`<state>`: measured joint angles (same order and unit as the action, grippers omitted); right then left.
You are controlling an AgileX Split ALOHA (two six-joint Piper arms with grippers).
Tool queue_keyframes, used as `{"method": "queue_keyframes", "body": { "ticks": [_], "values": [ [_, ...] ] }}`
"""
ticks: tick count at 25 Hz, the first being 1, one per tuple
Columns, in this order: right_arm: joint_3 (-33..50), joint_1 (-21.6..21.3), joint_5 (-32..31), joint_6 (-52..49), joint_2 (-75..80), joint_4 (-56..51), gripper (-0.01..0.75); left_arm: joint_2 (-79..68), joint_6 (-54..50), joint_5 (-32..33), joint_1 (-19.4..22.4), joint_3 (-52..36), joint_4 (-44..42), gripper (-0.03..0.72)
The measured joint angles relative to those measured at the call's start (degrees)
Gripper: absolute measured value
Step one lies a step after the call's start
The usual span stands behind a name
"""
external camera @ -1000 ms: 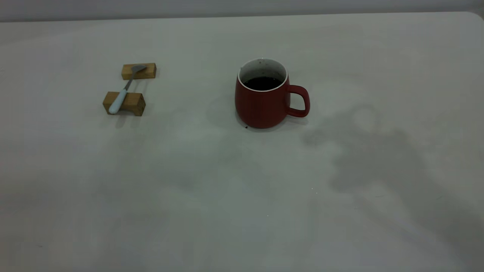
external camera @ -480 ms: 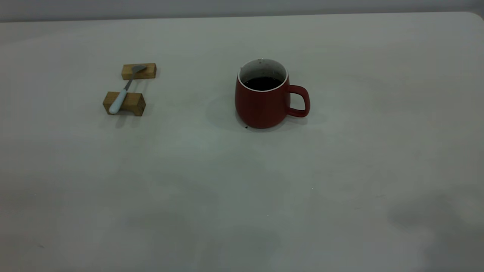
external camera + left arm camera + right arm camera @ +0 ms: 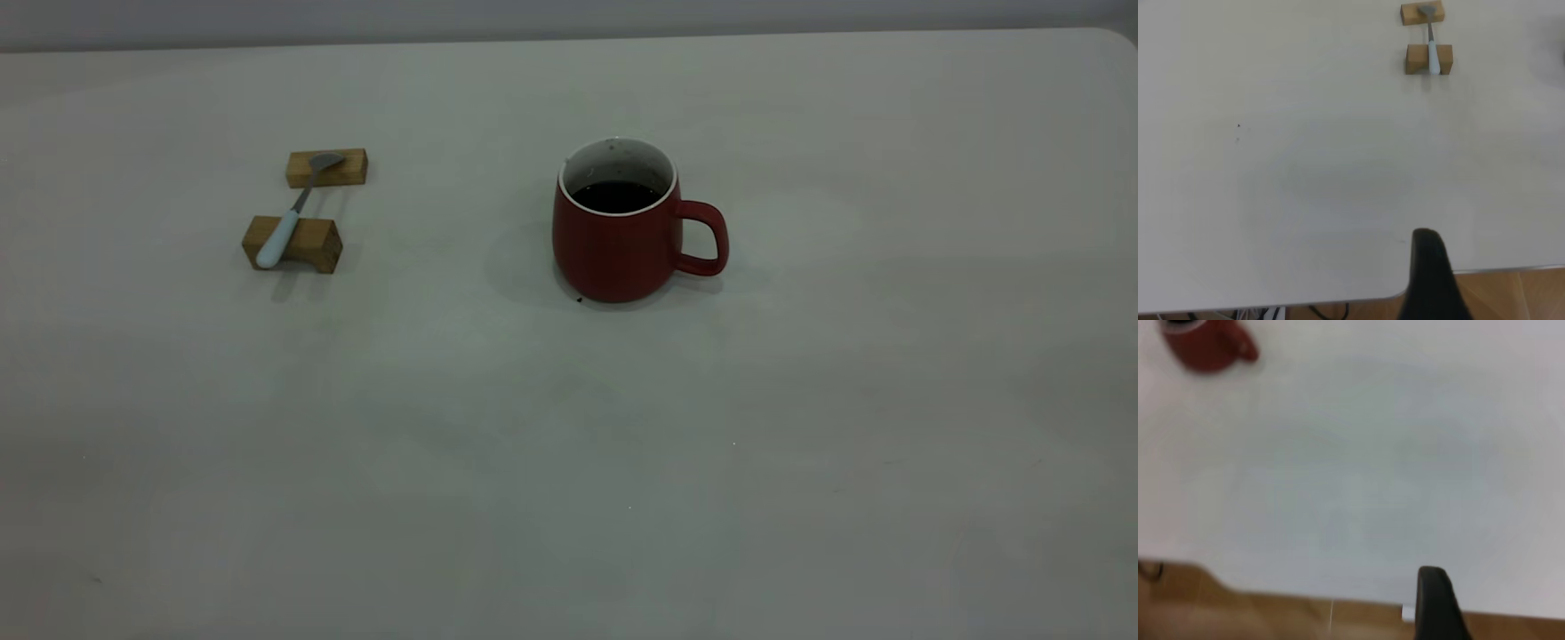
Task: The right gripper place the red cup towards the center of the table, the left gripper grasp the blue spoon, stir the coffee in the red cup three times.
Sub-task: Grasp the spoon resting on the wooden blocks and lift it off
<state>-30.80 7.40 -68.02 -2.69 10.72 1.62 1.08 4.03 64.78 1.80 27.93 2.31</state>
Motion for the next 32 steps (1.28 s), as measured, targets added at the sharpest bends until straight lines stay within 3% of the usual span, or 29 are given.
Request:
{"method": "queue_keyframes", "body": {
  "ticks": [6,10,32],
  "values": [
    [0.0,-7.4,0.1,0.1,-6.7,0.6,0.504,0.0,0.0,0.0,0.0,0.0,0.0,0.571],
    [1.9,-9.6,0.3,0.2,-9.5,-0.1,0.511,0.0,0.0,0.0,0.0,0.0,0.0,0.571],
    [3.9,-9.8,3.0,6.4,-9.6,-4.6,0.550,0.0,0.1,0.0,0.0,0.0,0.0,0.571]
  ]
}}
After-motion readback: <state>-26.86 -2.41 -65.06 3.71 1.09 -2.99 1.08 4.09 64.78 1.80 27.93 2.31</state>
